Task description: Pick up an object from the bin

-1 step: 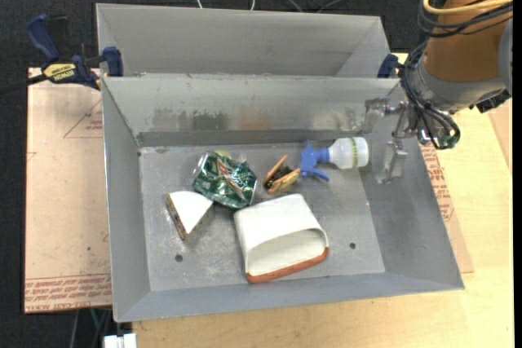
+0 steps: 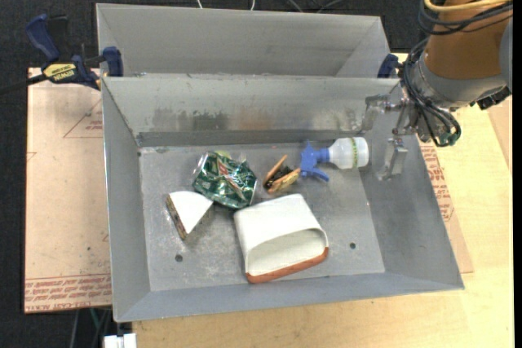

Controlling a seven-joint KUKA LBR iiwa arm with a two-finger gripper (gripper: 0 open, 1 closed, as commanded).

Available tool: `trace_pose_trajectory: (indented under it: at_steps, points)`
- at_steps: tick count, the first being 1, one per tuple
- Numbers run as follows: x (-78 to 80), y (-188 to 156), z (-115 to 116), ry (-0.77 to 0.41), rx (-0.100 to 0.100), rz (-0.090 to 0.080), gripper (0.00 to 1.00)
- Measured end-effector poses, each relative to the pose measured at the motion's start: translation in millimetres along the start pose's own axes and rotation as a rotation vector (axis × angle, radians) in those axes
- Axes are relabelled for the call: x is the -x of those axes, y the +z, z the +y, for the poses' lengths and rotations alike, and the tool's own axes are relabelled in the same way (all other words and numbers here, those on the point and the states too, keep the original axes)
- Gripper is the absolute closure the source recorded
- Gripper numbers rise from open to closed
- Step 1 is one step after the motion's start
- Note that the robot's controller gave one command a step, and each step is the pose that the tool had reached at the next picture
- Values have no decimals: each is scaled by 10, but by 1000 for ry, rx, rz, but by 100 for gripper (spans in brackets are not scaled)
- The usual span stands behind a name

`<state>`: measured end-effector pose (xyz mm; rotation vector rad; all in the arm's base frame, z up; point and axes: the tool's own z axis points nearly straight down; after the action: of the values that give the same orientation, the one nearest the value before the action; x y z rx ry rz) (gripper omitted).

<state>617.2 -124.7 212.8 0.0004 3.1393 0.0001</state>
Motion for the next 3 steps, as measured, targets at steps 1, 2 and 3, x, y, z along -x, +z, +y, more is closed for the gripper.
trace_pose_trajectory:
  at_steps: [1, 2, 3]
  points:
    - [374, 1252, -138, 99, 0, -6, 0]
    - [358, 565, -119, 146, -2, -22, 0]
    - [9, 1135, 259, 153, 2, 7, 0]
